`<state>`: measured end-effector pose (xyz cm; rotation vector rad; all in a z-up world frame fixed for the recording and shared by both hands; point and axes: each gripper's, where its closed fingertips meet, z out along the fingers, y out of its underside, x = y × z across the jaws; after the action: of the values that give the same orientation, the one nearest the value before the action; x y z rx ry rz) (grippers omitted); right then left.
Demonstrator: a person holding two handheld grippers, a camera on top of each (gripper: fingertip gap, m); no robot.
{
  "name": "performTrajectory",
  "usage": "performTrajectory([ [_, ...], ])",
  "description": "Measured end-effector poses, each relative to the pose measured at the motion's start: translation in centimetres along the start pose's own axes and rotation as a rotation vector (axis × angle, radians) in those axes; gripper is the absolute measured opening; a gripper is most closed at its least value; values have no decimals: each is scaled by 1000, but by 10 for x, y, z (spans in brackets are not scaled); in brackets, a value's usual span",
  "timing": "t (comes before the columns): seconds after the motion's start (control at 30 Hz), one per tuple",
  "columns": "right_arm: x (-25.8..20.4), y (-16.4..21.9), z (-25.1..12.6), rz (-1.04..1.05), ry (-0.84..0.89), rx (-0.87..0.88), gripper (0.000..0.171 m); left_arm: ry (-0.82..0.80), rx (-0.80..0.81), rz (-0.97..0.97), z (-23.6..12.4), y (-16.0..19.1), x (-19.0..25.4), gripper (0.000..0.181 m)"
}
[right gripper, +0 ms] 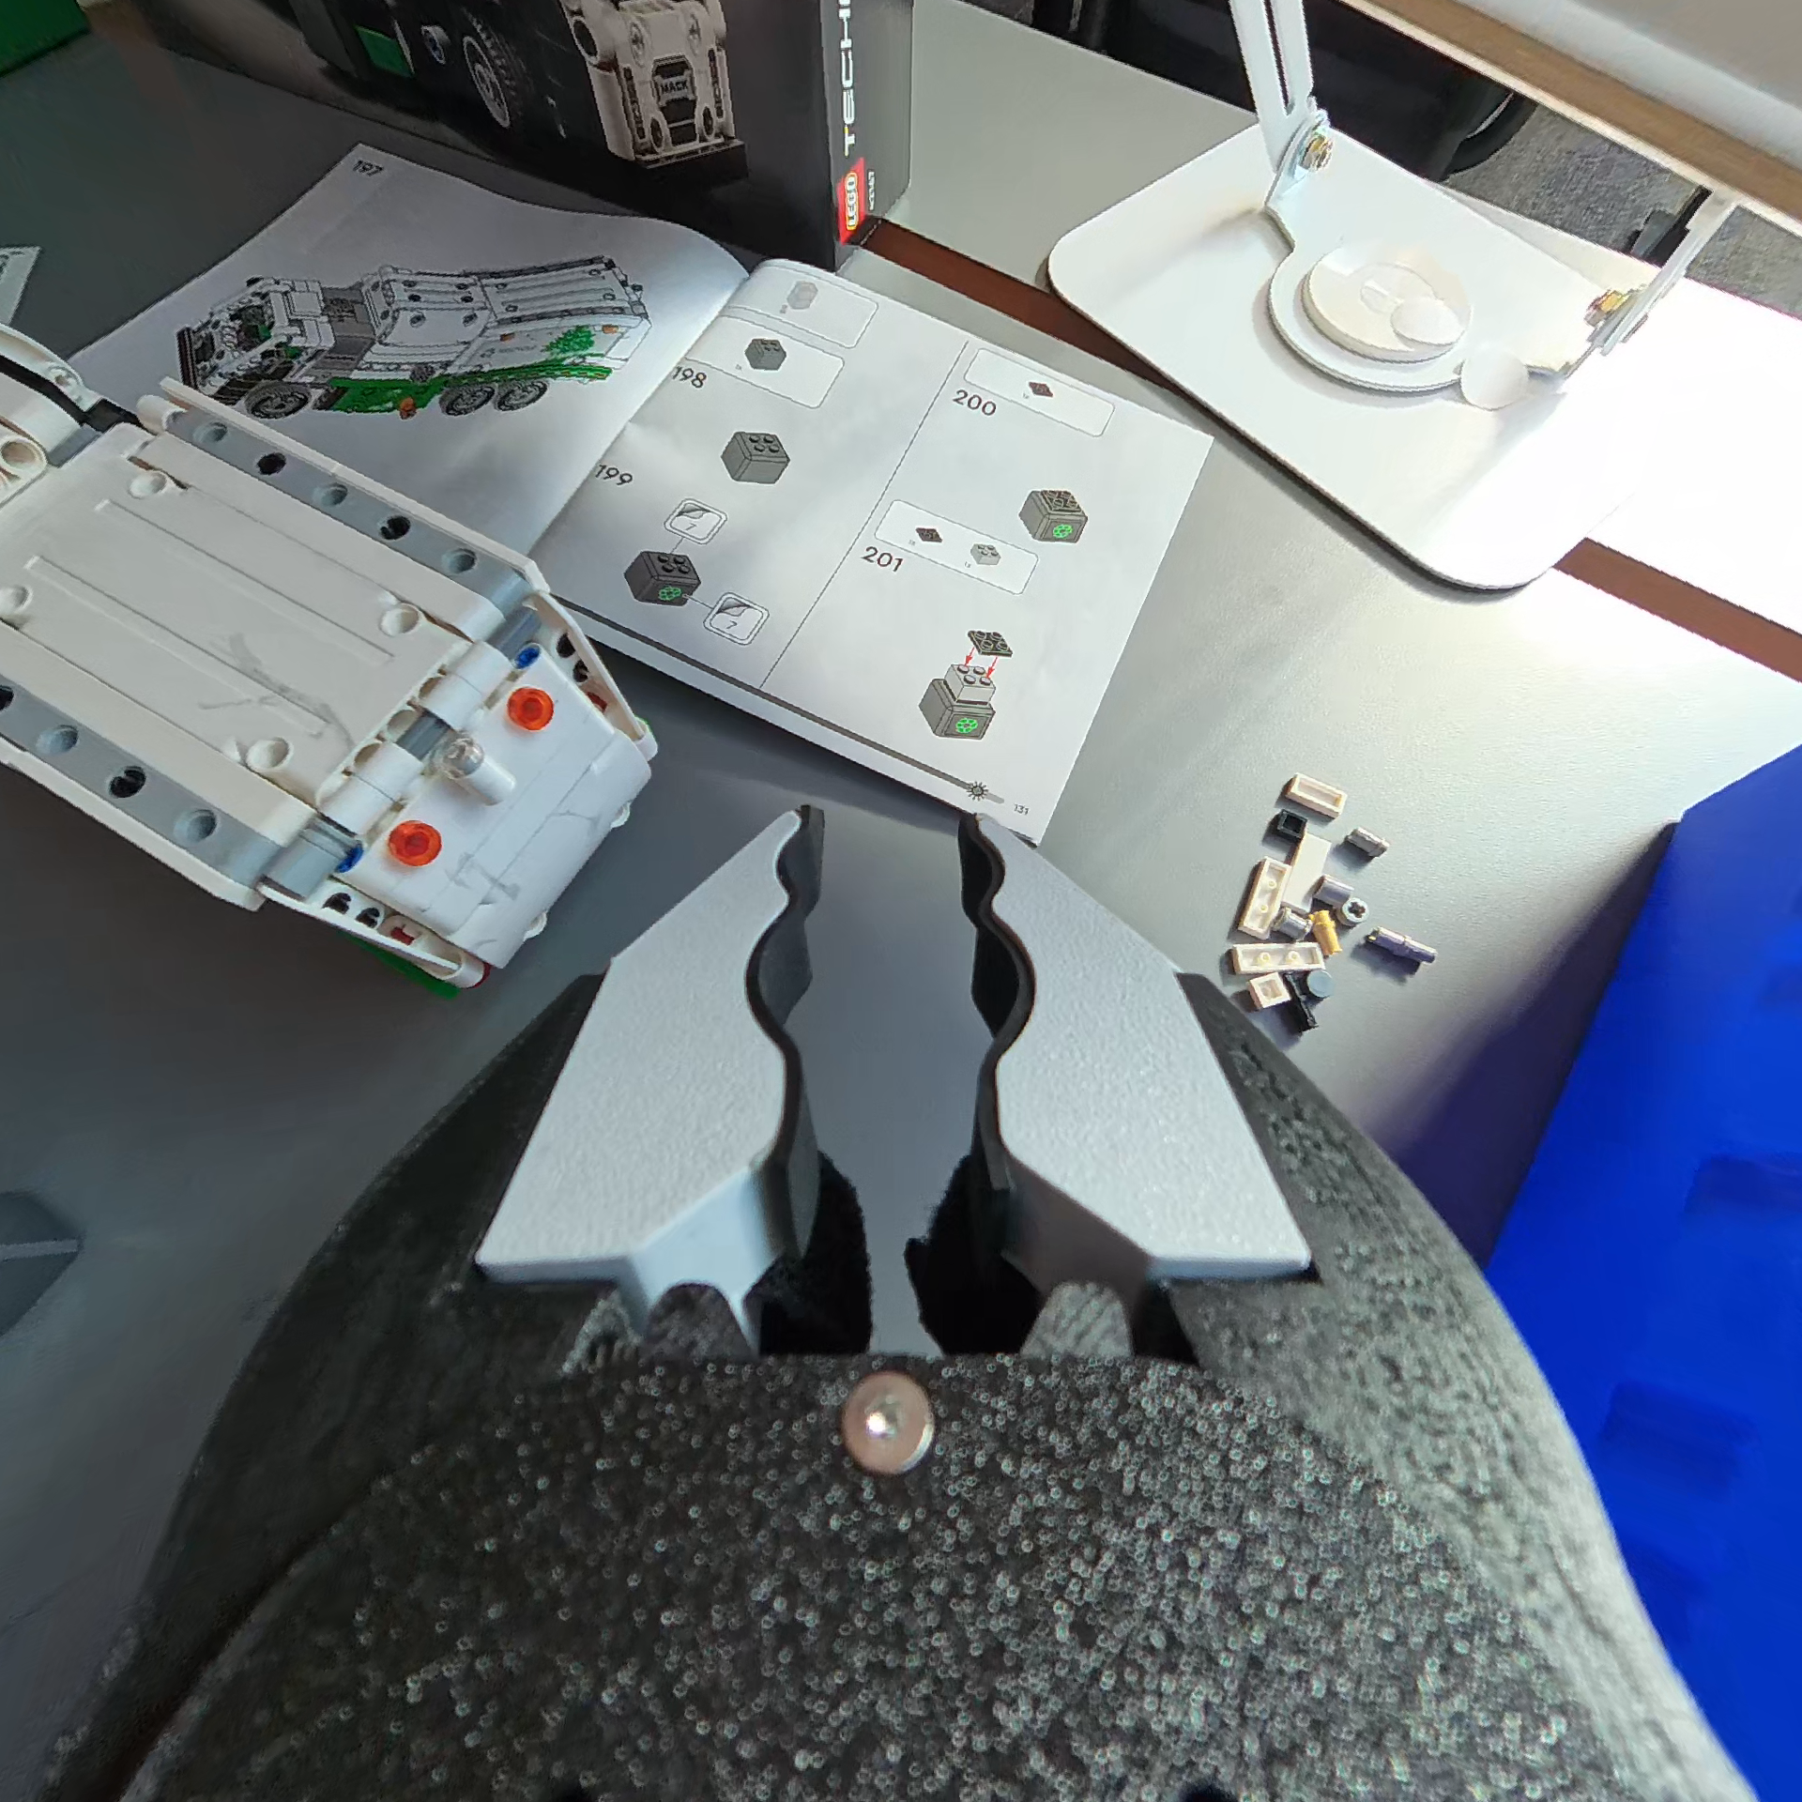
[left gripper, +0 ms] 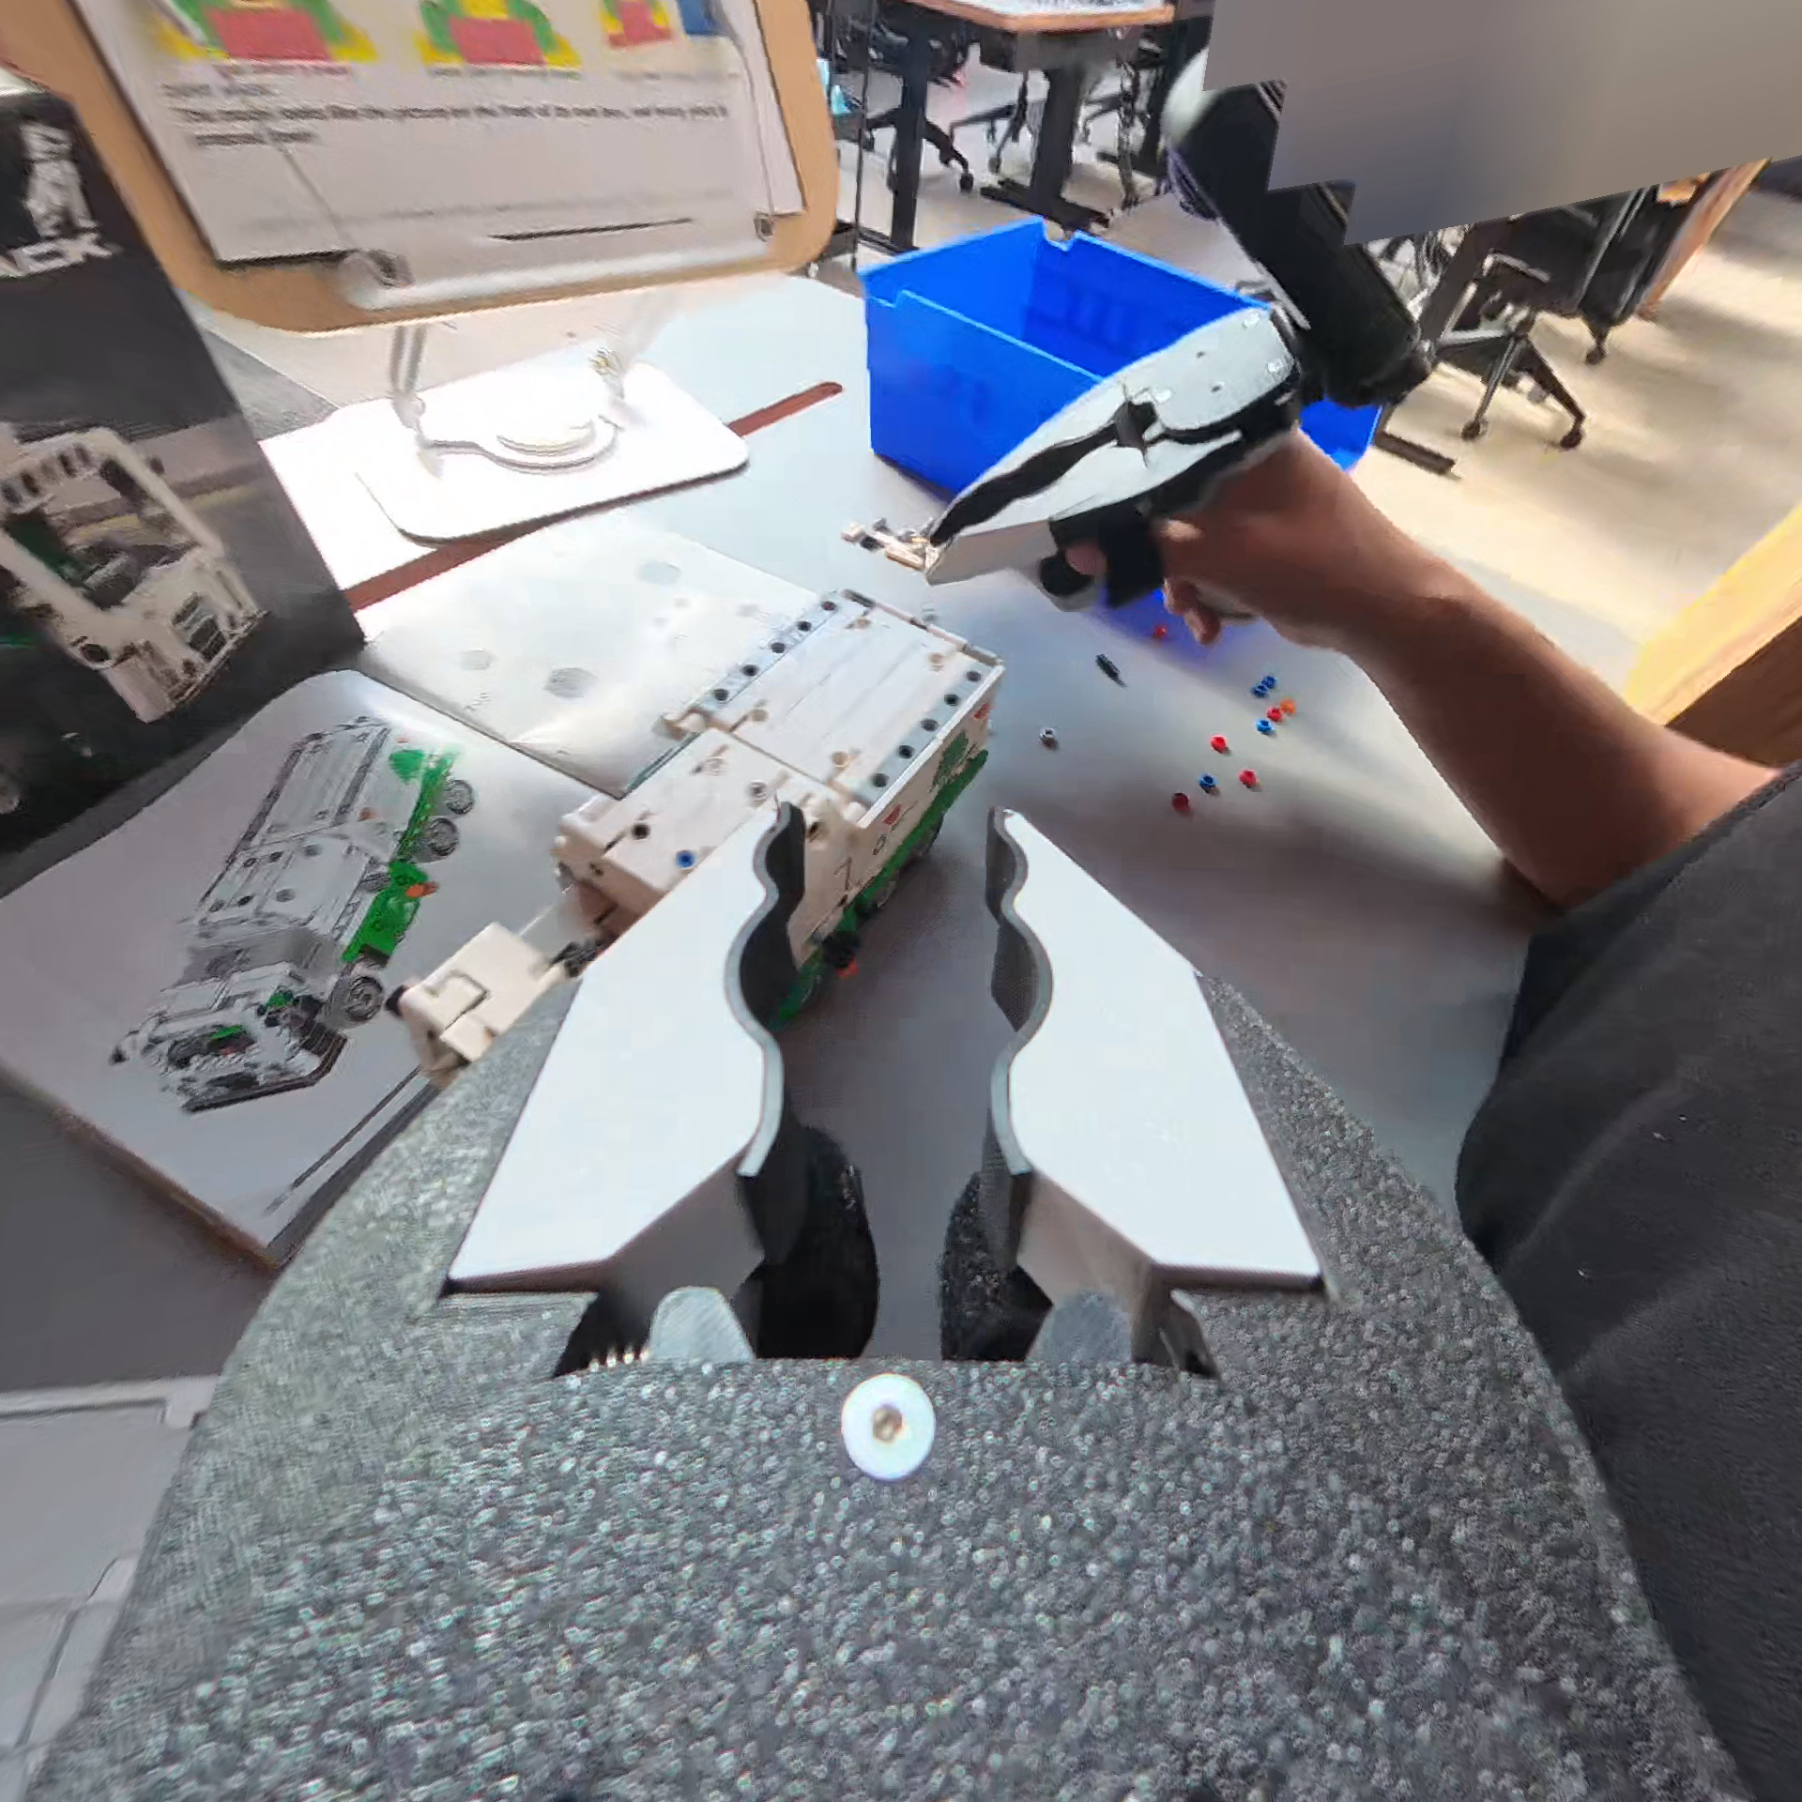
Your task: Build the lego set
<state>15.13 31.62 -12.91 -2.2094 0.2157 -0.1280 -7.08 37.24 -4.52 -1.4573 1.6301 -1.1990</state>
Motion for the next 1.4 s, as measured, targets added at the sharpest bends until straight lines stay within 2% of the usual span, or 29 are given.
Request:
performTrajectory([
  [0.2,3,2,1,-3,14,-6,28,-89,-18,-59,-32,14,-23,36],
  [0.47,3,0,1,-11,22,-1,27,-127,-198,65,-24,47,-10,36],
  [0.6,3,0,0,-15,23,2,27,-122,-236,28,-26,52,-10,36],
  [0.73,2,-1,1,-18,21,2,27,-79,-425,-99,-34,87,-4,43],
  [0.83,1,-1,1,-19,18,3,27,-80,-510,-113,-39,106,5,37],
  [0.97,-2,-2,1,-20,10,7,27,-56,-494,-163,-34,112,28,33],
  [1.13,-5,-5,0,-30,5,14,27,-86,-562,-170,-25,131,44,36],
  [1.27,-5,-3,1,-39,11,4,27,-117,-583,-254,-14,137,45,36],
  [1.4,-4,-5,0,-40,18,12,26,-185,-658,-177,-10,150,37,32],
])
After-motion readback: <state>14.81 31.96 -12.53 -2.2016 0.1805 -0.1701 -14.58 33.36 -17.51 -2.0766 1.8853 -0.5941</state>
